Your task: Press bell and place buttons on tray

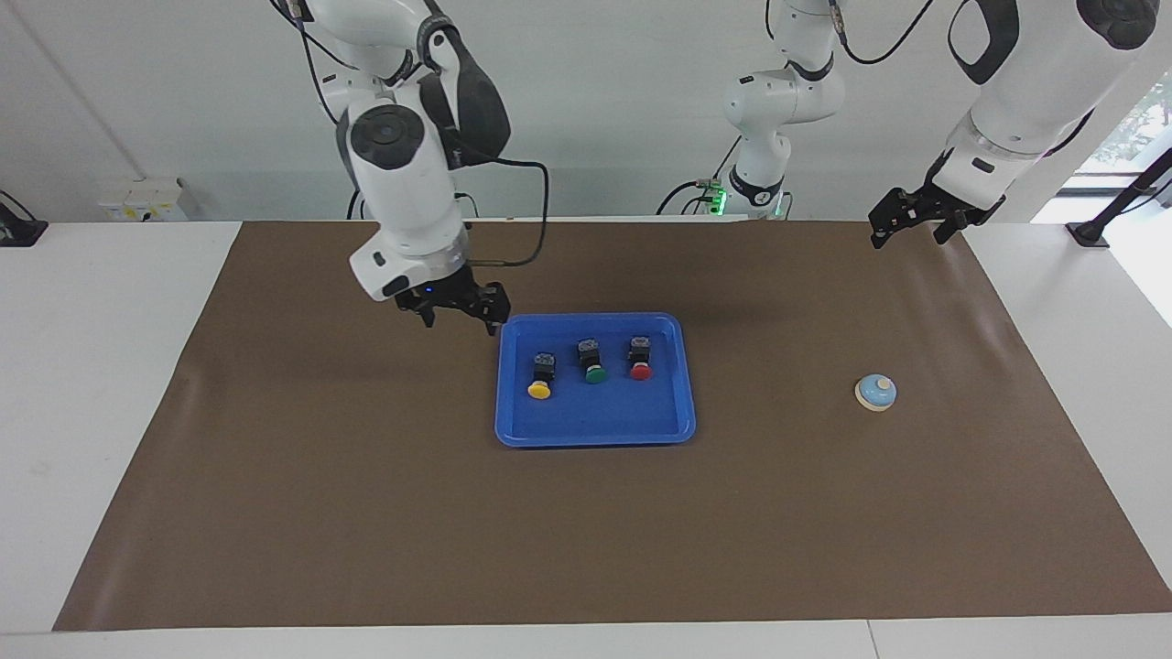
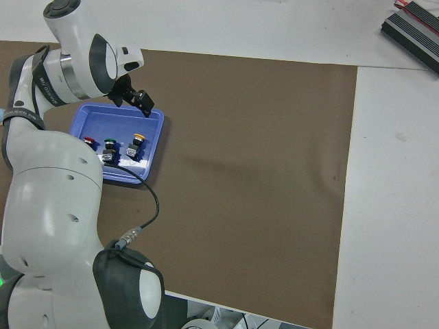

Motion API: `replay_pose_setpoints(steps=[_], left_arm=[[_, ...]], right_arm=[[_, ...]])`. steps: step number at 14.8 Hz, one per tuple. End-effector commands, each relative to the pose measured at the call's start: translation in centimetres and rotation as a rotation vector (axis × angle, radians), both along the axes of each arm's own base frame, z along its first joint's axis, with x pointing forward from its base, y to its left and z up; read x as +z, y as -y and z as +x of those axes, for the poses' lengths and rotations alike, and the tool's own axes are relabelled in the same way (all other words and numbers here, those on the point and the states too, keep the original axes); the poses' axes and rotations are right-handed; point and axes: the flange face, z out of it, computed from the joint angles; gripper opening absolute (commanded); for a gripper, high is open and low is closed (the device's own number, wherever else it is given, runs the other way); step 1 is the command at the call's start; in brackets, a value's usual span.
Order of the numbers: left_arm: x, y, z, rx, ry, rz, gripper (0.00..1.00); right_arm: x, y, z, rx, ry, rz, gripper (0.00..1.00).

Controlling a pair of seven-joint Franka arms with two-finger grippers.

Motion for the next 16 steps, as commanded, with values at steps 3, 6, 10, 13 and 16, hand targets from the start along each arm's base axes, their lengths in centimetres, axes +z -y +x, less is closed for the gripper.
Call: replay_pose_setpoints(steps=[3, 6, 10, 13, 16], left_arm=[[0.4, -0.3, -0.6, 0.01, -0.002, 0.019, 1.0], [0.4, -0.3, -0.6, 0.01, -0.003, 0.019, 1.0], [0.4, -0.2, -0.6, 0.008, -0.002, 0.019, 1.0], [0.4, -0.2, -0.6, 0.008, -0.003, 0.02, 1.0], [0.4, -0.2, -0.6, 0.008, -0.002, 0.019, 1.0]], right_arm=[[3.9, 10.9, -1.9, 0.137, -0.039, 0.013, 1.0], [8.1, 15.4, -4.9, 0.187, -0.03, 0.019, 1.0], [11.3, 16.5, -7.7, 0.18, -0.038, 0.015, 1.0], [11.2, 16.5, -7.7, 0.178, -0.032, 0.014, 1.0], [11.1, 16.6, -7.6, 0.182, -0.03, 0.005, 1.0]])
